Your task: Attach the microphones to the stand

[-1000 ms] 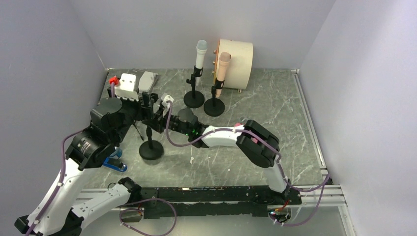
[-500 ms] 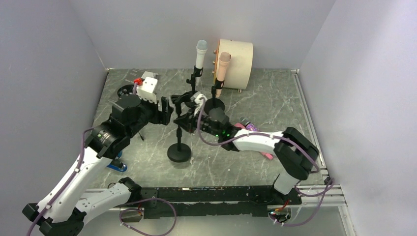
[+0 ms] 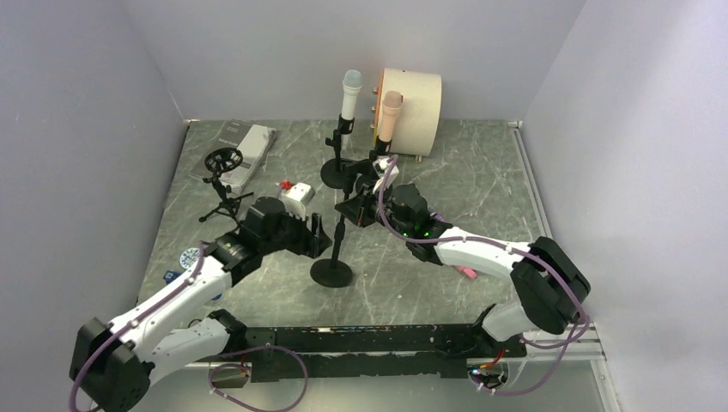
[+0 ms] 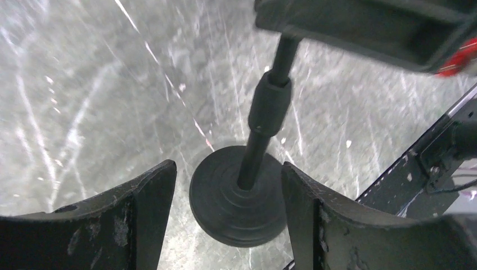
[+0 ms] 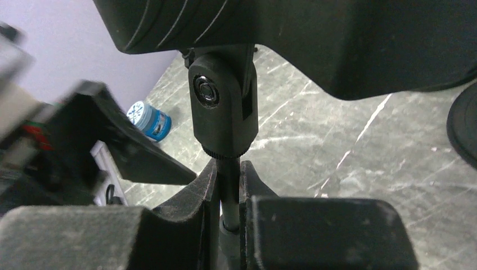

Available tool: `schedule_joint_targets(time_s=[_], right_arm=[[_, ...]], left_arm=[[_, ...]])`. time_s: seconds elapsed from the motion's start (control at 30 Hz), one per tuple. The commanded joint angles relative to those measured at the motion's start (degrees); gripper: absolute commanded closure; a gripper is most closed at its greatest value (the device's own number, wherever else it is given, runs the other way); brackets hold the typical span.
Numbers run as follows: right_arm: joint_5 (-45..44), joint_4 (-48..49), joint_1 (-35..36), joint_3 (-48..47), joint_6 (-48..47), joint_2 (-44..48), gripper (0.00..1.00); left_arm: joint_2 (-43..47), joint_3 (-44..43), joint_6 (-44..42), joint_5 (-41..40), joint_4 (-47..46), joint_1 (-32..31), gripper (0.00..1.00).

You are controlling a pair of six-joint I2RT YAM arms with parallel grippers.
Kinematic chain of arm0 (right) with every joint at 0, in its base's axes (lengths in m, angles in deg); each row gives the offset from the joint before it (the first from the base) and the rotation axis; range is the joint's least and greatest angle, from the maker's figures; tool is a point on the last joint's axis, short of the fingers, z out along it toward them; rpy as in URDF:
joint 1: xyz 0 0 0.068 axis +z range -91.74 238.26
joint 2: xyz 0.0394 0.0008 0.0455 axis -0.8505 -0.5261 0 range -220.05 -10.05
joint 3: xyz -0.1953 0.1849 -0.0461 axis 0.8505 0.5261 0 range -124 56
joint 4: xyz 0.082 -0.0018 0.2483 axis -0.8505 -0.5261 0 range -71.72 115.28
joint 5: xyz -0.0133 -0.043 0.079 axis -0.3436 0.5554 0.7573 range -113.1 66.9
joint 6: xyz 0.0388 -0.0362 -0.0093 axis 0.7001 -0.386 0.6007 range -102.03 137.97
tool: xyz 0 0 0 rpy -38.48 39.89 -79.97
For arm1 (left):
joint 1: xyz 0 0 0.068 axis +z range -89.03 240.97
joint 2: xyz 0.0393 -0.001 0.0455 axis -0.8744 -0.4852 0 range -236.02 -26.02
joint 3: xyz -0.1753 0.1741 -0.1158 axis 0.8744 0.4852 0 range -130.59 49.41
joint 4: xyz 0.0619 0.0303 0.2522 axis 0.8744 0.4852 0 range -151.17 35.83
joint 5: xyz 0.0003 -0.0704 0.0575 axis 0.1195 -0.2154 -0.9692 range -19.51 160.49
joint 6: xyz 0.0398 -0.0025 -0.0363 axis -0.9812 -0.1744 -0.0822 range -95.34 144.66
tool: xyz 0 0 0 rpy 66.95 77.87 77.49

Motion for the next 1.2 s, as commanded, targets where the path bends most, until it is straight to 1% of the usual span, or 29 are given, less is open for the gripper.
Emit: schedule_joint_targets(time_s=[0.0,0.07,0.17,0.23,0.33,0.47,0.6,0.67,0.8,0.87,0.9,0.93,1.0,1.03,1.07,1.1,1.13,1.17], right_arm=[[0.4,-0.8,-1.4,-1.5,8.1,3.6,1.00],[0.9,-1.7,-2.2,-1.5,11.1,4.2,1.00],[1.0,-2.7,-2.7,-1.4,14.0,4.8,1.00],[1.3,-2.0,-2.8,-0.8,15.0,5.0,1.00],[2.6,-0.6,-3.1,-0.2,16.8,4.8,1.00],[3.6,0.8,-3.3,0.2,18.3,5.3,1.00],[3.5,0.3,-3.5,0.2,17.8,6.4,1.00],[4.0,1.1,-3.5,0.7,17.7,7.0,1.00],[5.0,1.6,-3.6,0.9,17.9,8.1,1.00],[5.1,1.5,-3.6,0.9,17.6,8.4,1.00],[5.1,1.3,-3.6,0.9,17.5,8.5,1.00],[5.1,1.0,-3.6,0.9,17.3,8.6,1.00],[5.0,0.3,-3.6,1.0,16.9,8.6,0.98],[4.9,0.4,-3.6,1.2,16.7,8.7,0.95],[4.5,0.4,-3.6,1.6,16.5,8.9,0.88],[3.5,-0.1,-3.5,1.9,16.3,9.0,0.75],[1.7,-2.3,-3.2,1.8,15.9,9.1,0.60],[-0.2,-5.8,-2.8,0.7,15.5,8.9,0.48]], left_arm=[[-3.3,3.8,3.3,5.5,-12.3,-0.8,0.28],[-4.8,5.1,2.5,7.7,-14.7,-0.9,0.28],[-6.8,5.5,1.6,14.1,-15.9,-1.0,0.30],[-7.2,6.6,2.0,18.0,-18.8,-1.2,0.32],[-7.7,8.0,3.0,20.4,-21.6,-1.6,0.36],[-8.9,7.9,3.2,17.7,-19.3,-2.0,0.42],[-9.0,7.8,3.1,15.8,-17.3,-2.3,0.50],[-8.8,8.1,3.2,15.8,-17.3,-2.4,0.49],[-9.9,8.5,3.3,15.3,-17.3,-2.8,0.45],[-10.3,8.4,3.2,15.2,-17.6,-3.1,0.51],[-10.5,8.1,3.1,15.0,-17.5,-3.1,0.57],[-10.5,7.8,3.0,14.9,-17.3,-3.1,0.64],[-10.4,7.3,2.7,15.1,-17.2,-3.1,0.81],[-10.1,7.2,2.6,15.2,-17.3,-3.1,0.88],[-9.8,7.2,2.6,15.4,-18.0,-3.1,0.95],[-9.3,7.1,2.7,15.6,-18.7,-3.1,0.97],[-8.8,7.0,2.9,15.5,-19.2,-3.1,0.97],[-8.5,6.6,3.0,15.4,-19.5,-3.1,0.98]])
